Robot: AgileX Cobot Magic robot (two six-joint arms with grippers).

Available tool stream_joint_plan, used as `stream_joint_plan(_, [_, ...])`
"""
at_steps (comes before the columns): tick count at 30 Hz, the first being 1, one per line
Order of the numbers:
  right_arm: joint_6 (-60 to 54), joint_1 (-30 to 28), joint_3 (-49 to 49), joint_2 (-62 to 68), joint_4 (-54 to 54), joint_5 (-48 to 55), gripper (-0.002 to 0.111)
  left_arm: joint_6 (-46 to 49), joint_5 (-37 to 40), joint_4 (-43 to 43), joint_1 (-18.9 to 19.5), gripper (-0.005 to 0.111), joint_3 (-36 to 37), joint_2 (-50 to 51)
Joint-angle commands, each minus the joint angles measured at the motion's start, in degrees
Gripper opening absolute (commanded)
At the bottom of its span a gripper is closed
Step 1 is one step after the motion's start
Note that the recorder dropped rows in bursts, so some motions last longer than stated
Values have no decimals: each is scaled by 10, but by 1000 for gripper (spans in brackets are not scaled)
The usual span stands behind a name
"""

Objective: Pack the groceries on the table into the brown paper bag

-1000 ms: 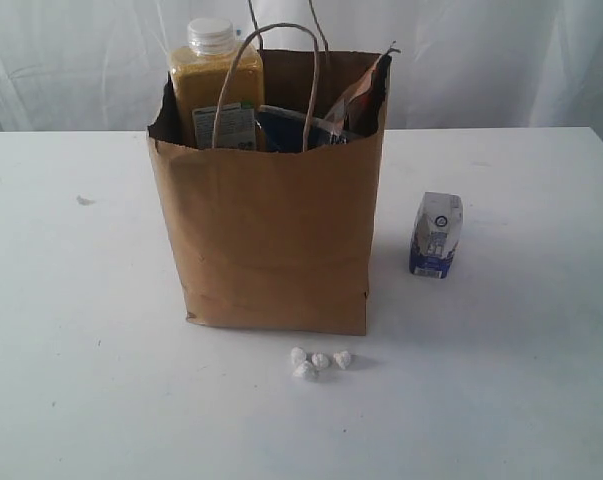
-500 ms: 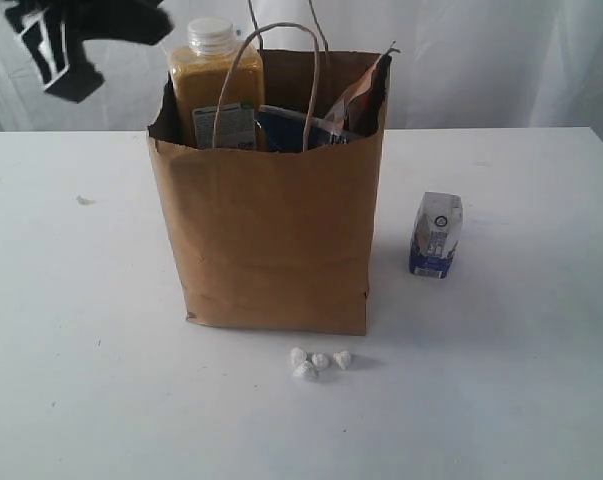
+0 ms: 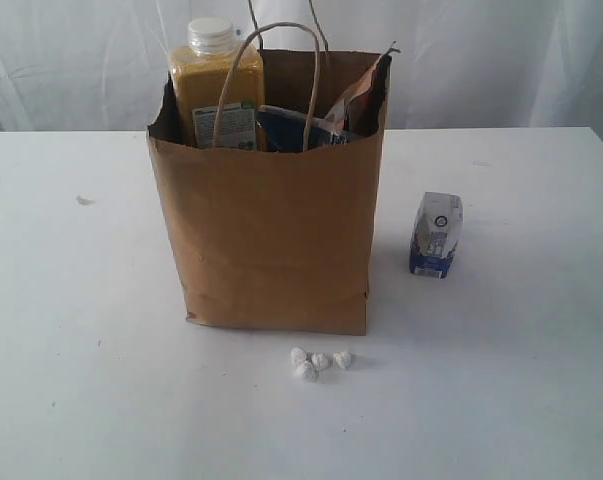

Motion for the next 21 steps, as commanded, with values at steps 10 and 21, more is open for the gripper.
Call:
stream_joint_plan(10, [-5,2,3,-1,-3,-5,0,-240,-207,4,172,0,323,-170])
stream_joint_plan(21, [-5,2,3,-1,-3,-5,0,-250,-136,-9,173,0,417,-465])
